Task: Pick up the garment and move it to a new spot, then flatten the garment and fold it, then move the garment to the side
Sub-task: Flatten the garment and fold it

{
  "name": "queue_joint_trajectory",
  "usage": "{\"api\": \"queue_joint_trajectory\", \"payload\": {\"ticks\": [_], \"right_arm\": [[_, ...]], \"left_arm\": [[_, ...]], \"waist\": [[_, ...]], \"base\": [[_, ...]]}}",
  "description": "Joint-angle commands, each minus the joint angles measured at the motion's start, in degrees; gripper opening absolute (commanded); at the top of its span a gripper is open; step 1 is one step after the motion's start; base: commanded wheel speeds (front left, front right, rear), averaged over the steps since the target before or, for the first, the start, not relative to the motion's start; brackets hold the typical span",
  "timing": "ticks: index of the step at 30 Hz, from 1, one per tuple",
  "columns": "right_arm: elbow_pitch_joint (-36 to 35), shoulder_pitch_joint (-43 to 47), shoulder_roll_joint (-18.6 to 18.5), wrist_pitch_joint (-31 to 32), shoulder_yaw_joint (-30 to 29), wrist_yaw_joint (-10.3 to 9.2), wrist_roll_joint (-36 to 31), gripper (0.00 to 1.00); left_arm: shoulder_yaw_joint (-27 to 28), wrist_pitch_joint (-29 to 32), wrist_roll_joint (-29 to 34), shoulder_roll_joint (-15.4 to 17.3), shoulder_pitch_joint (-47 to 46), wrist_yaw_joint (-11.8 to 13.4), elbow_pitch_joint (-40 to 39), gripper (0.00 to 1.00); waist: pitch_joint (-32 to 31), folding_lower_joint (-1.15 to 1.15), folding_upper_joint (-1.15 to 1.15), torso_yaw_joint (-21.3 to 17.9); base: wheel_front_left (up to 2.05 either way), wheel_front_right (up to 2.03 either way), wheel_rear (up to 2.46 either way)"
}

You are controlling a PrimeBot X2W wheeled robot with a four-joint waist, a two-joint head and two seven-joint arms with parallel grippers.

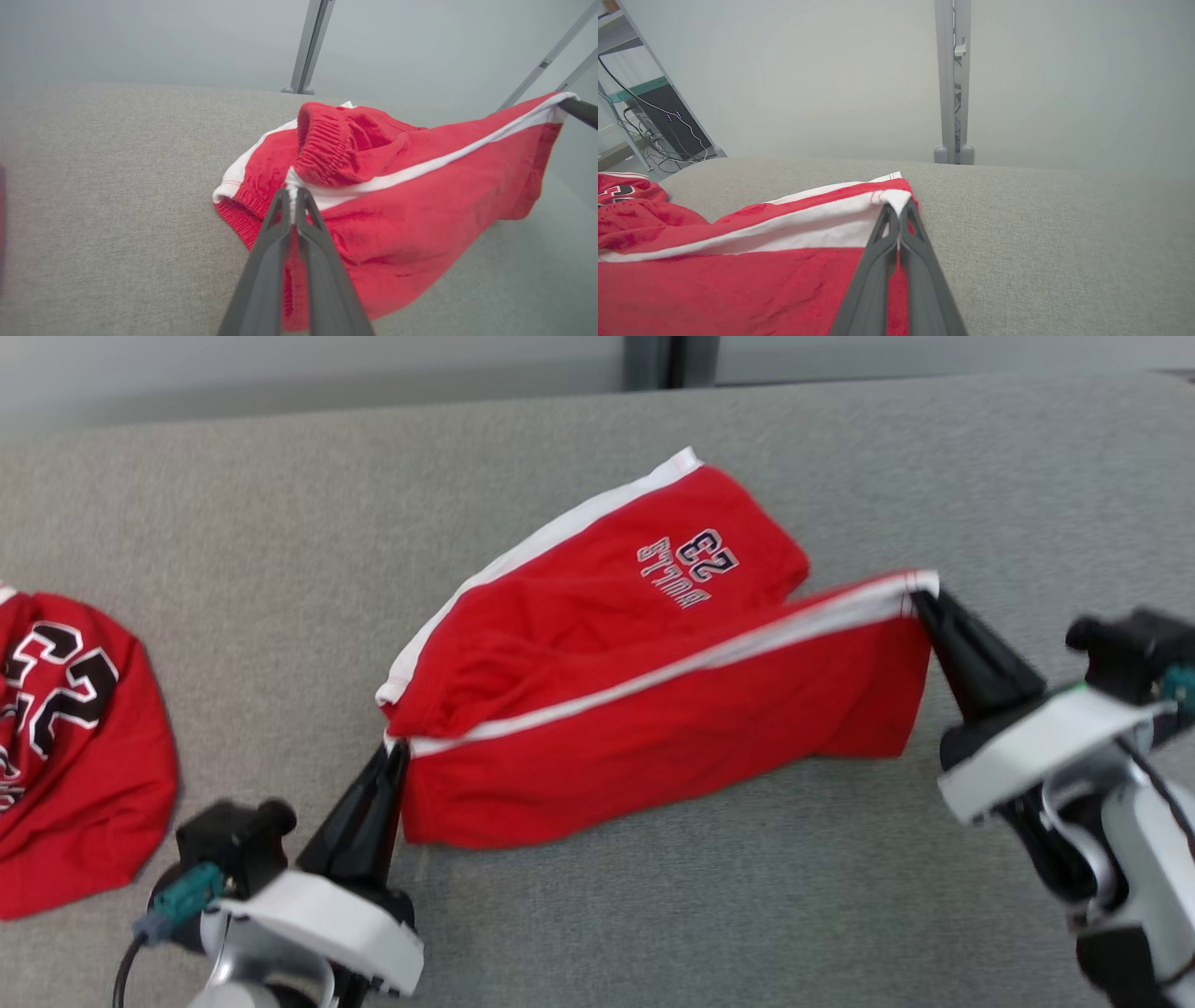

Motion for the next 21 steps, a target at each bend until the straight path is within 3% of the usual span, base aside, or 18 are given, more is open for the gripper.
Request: {"api": "queue_joint_trajectory", "payload": {"ticks": [1,10,21], "right_arm": [[0.84,-2.0,-0.69,-0.6,0.55,0.01,0.78,0.0],[14.28,-24.35,-6.25,-3.95,10.95,0.02,5.72,0.0],[32.66,-42.32,-7.48,-8.2,22.74,0.01,13.95,0.0]], "left_arm": [[0.31,-0.26,-0.38,-0.23,-1.76,-0.54,0.21,0.0],[-0.48,-0.68,-2.46,-3.3,-13.06,-4.47,4.29,0.0],[-1.19,-3.13,-5.19,-8.9,-21.88,-6.88,12.93,0.0]], "waist": [[3.4,0.0,0.0,2.68],[10.14,0.0,0.0,9.61],[14.47,0.0,0.0,13.27]], "base": [[0.0,0.0,0.0],[0.0,0.0,0.0],[0.0,0.0,0.0]]}}
